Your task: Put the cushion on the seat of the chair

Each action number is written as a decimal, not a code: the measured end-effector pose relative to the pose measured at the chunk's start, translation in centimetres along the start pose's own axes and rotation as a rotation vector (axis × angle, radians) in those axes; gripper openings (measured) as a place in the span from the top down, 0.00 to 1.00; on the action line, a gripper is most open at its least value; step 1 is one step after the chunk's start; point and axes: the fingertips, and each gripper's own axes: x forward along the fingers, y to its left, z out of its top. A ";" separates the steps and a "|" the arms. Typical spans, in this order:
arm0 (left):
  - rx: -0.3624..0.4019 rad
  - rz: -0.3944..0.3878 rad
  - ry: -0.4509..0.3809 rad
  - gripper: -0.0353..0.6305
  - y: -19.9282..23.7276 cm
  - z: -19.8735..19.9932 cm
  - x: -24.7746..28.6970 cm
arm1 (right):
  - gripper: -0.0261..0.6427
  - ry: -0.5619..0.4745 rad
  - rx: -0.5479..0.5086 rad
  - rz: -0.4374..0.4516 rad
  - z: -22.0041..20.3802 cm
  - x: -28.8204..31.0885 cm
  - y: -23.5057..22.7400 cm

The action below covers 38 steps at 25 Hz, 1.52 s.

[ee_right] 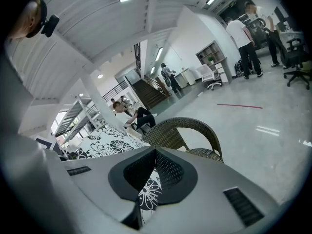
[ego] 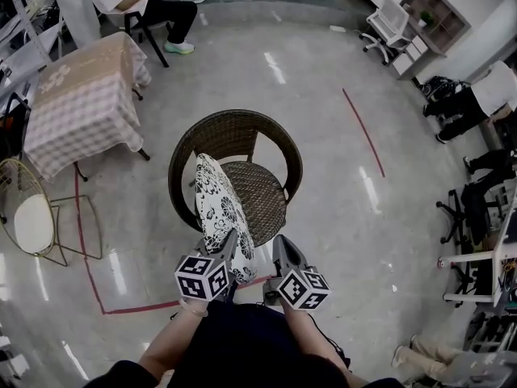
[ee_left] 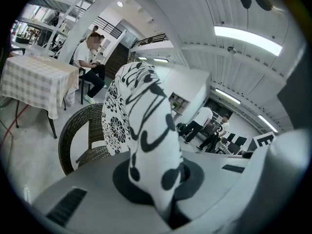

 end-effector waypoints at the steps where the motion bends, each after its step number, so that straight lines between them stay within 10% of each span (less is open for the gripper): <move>1: -0.002 0.000 0.000 0.91 0.2 0.1 0.2 | 0.92 0.002 0.001 -0.003 0.0 0.2 -0.1; 38: 0.028 -0.007 0.165 0.91 -1.5 -0.3 11.8 | 0.92 0.069 -0.030 -0.043 3.1 2.8 -6.9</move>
